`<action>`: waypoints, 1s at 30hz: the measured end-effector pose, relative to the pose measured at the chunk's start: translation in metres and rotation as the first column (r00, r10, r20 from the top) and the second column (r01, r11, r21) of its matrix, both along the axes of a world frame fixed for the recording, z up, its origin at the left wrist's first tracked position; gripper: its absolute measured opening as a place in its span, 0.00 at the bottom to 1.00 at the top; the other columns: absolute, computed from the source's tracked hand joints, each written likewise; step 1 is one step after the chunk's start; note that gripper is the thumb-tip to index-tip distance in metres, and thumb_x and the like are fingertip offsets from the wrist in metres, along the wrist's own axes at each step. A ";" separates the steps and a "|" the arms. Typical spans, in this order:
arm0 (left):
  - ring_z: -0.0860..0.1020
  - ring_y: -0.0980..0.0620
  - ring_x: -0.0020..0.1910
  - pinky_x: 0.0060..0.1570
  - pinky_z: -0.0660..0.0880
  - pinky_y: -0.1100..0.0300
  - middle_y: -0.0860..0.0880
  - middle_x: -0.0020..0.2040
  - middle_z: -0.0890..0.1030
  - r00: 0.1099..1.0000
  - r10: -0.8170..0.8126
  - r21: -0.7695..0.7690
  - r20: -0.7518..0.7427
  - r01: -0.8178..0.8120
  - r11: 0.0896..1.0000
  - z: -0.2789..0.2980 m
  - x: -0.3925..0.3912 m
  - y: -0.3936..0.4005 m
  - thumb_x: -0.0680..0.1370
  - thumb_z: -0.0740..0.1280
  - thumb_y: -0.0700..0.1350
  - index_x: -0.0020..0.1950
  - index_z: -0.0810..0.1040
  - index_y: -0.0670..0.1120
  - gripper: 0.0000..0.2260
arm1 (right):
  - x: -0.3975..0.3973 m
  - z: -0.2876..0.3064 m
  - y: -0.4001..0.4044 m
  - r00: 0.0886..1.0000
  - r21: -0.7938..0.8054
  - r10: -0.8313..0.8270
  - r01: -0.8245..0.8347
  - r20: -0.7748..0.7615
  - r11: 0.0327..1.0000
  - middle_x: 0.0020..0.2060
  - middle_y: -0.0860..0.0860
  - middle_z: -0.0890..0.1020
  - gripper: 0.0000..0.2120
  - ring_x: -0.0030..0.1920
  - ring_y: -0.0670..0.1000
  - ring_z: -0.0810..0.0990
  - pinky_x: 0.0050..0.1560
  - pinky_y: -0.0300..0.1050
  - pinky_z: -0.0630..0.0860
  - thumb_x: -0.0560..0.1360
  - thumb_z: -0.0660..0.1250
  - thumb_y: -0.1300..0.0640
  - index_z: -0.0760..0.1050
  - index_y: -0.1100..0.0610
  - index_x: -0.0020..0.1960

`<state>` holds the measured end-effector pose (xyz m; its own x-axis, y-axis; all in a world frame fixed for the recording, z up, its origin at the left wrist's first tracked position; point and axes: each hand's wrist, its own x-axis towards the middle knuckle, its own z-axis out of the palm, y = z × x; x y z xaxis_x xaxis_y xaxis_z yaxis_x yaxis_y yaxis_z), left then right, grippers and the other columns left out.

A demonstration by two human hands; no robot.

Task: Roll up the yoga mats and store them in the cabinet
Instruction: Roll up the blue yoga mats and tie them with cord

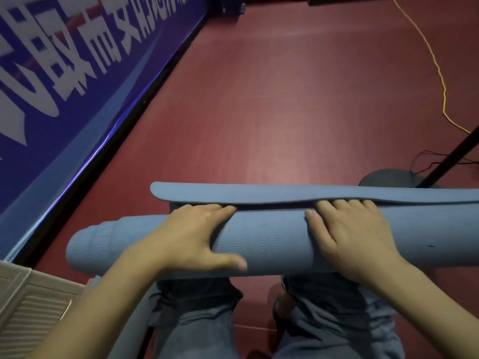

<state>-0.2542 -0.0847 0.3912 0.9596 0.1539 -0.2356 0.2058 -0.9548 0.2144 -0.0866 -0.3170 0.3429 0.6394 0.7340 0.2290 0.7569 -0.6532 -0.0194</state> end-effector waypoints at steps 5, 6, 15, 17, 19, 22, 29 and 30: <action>0.75 0.50 0.61 0.59 0.70 0.53 0.54 0.64 0.73 0.982 0.003 0.256 -0.191 0.046 0.966 -0.006 0.013 -0.015 0.50 0.73 0.79 0.77 0.56 0.52 0.63 | 0.005 0.003 0.003 1.000 -0.020 -0.007 0.007 -0.012 1.000 0.33 0.49 0.77 0.19 0.38 0.57 0.76 0.44 0.52 0.63 0.79 0.47 0.40 0.67 0.49 0.38; 0.76 0.50 0.57 0.54 0.71 0.54 0.55 0.60 0.75 0.986 -0.015 0.286 -0.167 0.063 0.956 -0.006 0.014 -0.015 0.50 0.73 0.79 0.73 0.61 0.53 0.58 | 0.005 0.006 0.004 1.000 -0.049 -0.015 0.013 -0.027 0.999 0.34 0.49 0.78 0.21 0.39 0.56 0.77 0.45 0.53 0.64 0.78 0.45 0.39 0.69 0.50 0.39; 0.80 0.62 0.46 0.48 0.80 0.58 0.63 0.47 0.81 0.935 -0.085 -0.149 -0.344 0.035 0.988 0.013 0.001 -0.010 0.47 0.79 0.73 0.56 0.75 0.63 0.41 | -0.015 0.039 -0.019 0.946 -0.277 0.013 -0.108 -0.323 0.955 0.39 0.49 0.82 0.36 0.42 0.51 0.80 0.47 0.51 0.75 0.77 0.38 0.30 0.78 0.51 0.42; 0.80 0.63 0.47 0.50 0.80 0.58 0.65 0.49 0.82 0.933 -0.076 -0.174 -0.352 0.015 0.985 0.010 0.003 -0.004 0.47 0.80 0.72 0.56 0.76 0.63 0.41 | -0.024 0.039 -0.019 0.965 -0.259 0.003 -0.073 -0.263 0.963 0.39 0.49 0.81 0.33 0.42 0.52 0.80 0.48 0.52 0.75 0.78 0.37 0.33 0.75 0.50 0.42; 0.81 0.64 0.49 0.52 0.81 0.56 0.66 0.51 0.83 0.938 -0.071 -0.263 -0.338 -0.021 0.965 0.008 0.010 0.005 0.49 0.82 0.68 0.58 0.78 0.63 0.39 | -0.033 0.035 -0.018 0.992 -0.164 0.026 -0.047 -0.124 0.985 0.43 0.48 0.82 0.29 0.45 0.55 0.81 0.49 0.54 0.74 0.80 0.39 0.36 0.74 0.49 0.46; 0.84 0.59 0.52 0.55 0.82 0.50 0.61 0.54 0.85 0.957 -0.019 -0.483 -0.289 -0.128 0.866 0.002 0.020 0.025 0.56 0.85 0.58 0.61 0.82 0.59 0.34 | -0.052 0.020 -0.016 0.991 -0.083 0.122 -0.126 -0.051 0.989 0.59 0.57 0.81 0.35 0.60 0.64 0.78 0.61 0.64 0.73 0.74 0.54 0.30 0.77 0.57 0.64; 0.83 0.59 0.49 0.52 0.80 0.52 0.60 0.49 0.85 0.889 0.161 -0.193 0.429 -0.085 0.978 -0.017 0.016 0.037 0.70 0.76 0.59 0.51 0.85 0.54 0.14 | -0.017 0.003 0.013 0.978 -0.220 0.192 -0.206 -0.082 0.953 0.69 0.52 0.72 0.62 0.66 0.62 0.72 0.65 0.61 0.68 0.49 0.71 0.26 0.59 0.49 0.79; 0.82 0.56 0.45 0.47 0.79 0.52 0.58 0.45 0.84 0.800 0.145 -0.125 0.583 -0.088 0.988 -0.027 0.012 0.029 0.72 0.74 0.55 0.46 0.84 0.52 0.08 | -0.008 0.006 0.020 0.979 -0.240 0.186 -0.202 -0.088 0.950 0.66 0.51 0.73 0.61 0.62 0.60 0.74 0.62 0.59 0.69 0.50 0.68 0.24 0.60 0.48 0.78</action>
